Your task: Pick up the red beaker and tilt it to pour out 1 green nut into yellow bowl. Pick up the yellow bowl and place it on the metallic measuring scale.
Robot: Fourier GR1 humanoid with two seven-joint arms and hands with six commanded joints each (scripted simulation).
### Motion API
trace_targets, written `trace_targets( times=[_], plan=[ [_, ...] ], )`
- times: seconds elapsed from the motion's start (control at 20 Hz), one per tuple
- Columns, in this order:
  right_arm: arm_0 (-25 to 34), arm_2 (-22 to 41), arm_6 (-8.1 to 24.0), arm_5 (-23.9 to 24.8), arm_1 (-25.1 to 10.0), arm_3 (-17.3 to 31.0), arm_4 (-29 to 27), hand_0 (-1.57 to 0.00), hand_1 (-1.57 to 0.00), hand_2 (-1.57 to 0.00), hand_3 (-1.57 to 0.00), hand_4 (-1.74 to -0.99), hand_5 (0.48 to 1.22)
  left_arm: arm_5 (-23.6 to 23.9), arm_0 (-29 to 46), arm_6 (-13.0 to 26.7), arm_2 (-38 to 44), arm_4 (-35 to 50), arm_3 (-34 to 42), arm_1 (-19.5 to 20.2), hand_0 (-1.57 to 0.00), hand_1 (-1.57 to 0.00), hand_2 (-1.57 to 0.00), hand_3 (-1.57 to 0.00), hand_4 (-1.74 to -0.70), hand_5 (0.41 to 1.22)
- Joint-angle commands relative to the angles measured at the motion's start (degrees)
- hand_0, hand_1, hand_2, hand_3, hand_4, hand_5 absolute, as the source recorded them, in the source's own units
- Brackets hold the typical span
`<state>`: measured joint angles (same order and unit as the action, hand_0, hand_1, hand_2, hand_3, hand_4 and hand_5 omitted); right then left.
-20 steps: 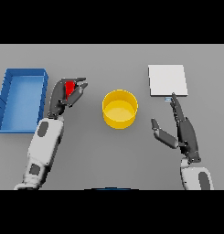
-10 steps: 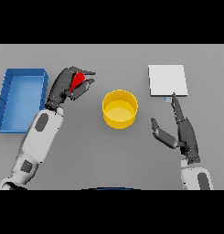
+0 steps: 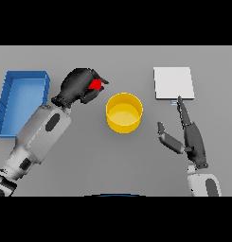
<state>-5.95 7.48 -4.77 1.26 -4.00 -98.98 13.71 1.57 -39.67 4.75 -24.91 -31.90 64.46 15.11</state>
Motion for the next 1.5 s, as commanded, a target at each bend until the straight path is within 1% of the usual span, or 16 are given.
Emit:
trace_targets(
  times=[0.0, 0.05, 0.1, 0.25, 0.4, 0.5, 0.6, 0.65, 0.8, 0.85, 0.9, 0.95, 1.05, 1.2, 1.35, 1.45],
  plan=[
    [0.4, -0.1, 0.0, 0.1, 0.2, -0.2, -0.2, 0.00, 0.00, 0.00, 0.00, -1.267, 0.720, -0.7, -1.4, 0.3, -2.4, -2.6, -0.9, 0.6, -1.57, -1.57, -1.57, -1.57, -1.74, 1.134],
    [-0.2, -0.1, -0.9, -0.1, -0.1, -0.3, -0.3, 0.00, 0.00, 0.00, 0.00, -1.267, 0.721, -1.1, -2.9, 1.0, -4.4, -4.8, -2.1, 0.9, -1.57, -1.57, -1.57, -1.57, -1.74, 1.152],
    [-0.5, -0.8, -0.7, -0.3, -0.6, -0.2, -0.9, 0.00, 0.00, 0.00, 0.00, -1.269, 0.722, -1.7, -4.3, 0.6, -6.0, -6.4, -2.7, 1.6, -1.57, -1.57, -1.57, -1.57, -1.74, 1.166],
    [-0.1, -0.4, -0.6, -0.3, 0.0, 0.2, -0.8, 0.00, 0.00, 0.00, 0.00, -1.264, 0.717, -5.0, -9.9, -0.3, -10.8, -10.6, -6.8, 2.5, -1.57, -1.57, -1.57, -1.57, -1.74, 1.193],
    [-0.1, -0.3, -0.8, 0.5, 0.6, 0.3, -0.2, 0.00, 0.00, 0.00, 0.00, -1.258, 0.697, -8.7, -14.1, -2.8, -16.5, -14.6, -9.9, 3.2, -1.57, -1.57, -1.57, -1.57, -1.61, 1.206],
    [-0.3, -0.3, -1.4, 0.8, 0.6, 0.7, 0.0, 0.00, 0.00, 0.00, 0.00, -1.245, 0.679, -12.0, -16.9, -2.3, -20.0, -16.7, -11.4, 2.9, -1.57, -1.57, -1.57, -1.57, -1.66, 1.212],
    [-0.5, -0.2, -1.5, 1.2, 1.7, 0.5, -0.4, 0.00, 0.00, 0.00, 0.00, -1.225, 0.663, -14.1, -19.8, -3.8, -22.4, -17.6, -13.1, 2.4, -1.57, -1.57, -1.57, -1.57, -1.68, 1.215],
    [-0.3, -0.2, -0.5, 1.3, 1.7, 0.6, -0.2, 0.00, 0.00, 0.00, 0.00, -1.220, 0.657, -15.2, -21.2, -4.1, -23.8, -18.0, -13.8, 1.8, -1.57, -1.57, -1.57, -1.57, -1.69, 1.216],
    [0.6, -0.7, -0.7, 2.0, 1.4, 1.5, 0.2, 0.00, 0.00, 0.00, 0.00, -1.193, 0.649, -17.7, -24.4, -4.6, -28.1, -20.4, -15.8, 1.3, -1.57, -1.57, -1.57, -1.57, -1.72, 1.219],
    [0.0, -0.4, -1.2, 2.1, 1.3, 0.8, 0.8, 0.00, 0.00, 0.00, 0.00, -1.195, 0.647, -18.5, -25.4, -4.2, -29.8, -21.5, -16.4, 0.9, -1.57, -1.57, -1.57, -1.57, -1.72, 1.219],
    [-0.1, -0.6, -1.8, 1.9, 1.1, 1.1, 0.4, 0.00, 0.00, 0.00, 0.00, -1.193, 0.648, -19.0, -26.4, -4.6, -31.1, -22.2, -16.5, 1.3, -1.57, -1.57, -1.57, -1.57, -1.72, 1.219],
    [-0.1, -0.3, -1.4, 2.3, 1.4, 0.6, 1.0, 0.00, 0.00, 0.00, 0.00, -1.191, 0.649, -19.4, -27.5, -5.0, -32.6, -23.0, -16.9, 1.2, -1.57, -1.57, -1.57, -1.57, -1.73, 1.220],
    [-0.2, -0.1, -0.8, 2.6, 1.5, 0.6, 1.5, 0.00, 0.00, 0.00, 0.00, -1.183, 0.643, -19.0, -28.9, -5.1, -35.5, -24.7, -18.8, 0.1, -1.57, -1.57, -1.57, -1.57, -1.73, 1.220],
    [-0.5, -0.3, -0.8, 2.5, 1.8, 0.4, 0.8, 0.00, 0.00, 0.00, 0.00, -1.179, 0.627, -17.8, -30.9, -8.0, -39.6, -26.8, -19.5, 0.8, -1.57, -1.57, -1.57, -1.57, -1.74, 1.221],
    [-1.0, -0.4, -1.4, 2.3, 1.5, 0.5, 0.8, 0.00, 0.00, 0.00, 0.00, -1.164, 0.625, -17.9, -33.5, -8.5, -44.4, -30.1, -20.4, -0.3, -1.57, -1.57, -1.57, -1.57, -1.74, 1.221],
    [-0.6, -0.5, -1.4, 2.6, 1.3, 0.5, 1.2, 0.00, 0.00, 0.00, 0.00, -1.162, 0.627, -16.7, -34.7, -9.1, -47.1, -31.8, -21.4, -0.4, -1.57, -1.57, -1.57, -1.57, -1.73, 1.221]
  ],
)
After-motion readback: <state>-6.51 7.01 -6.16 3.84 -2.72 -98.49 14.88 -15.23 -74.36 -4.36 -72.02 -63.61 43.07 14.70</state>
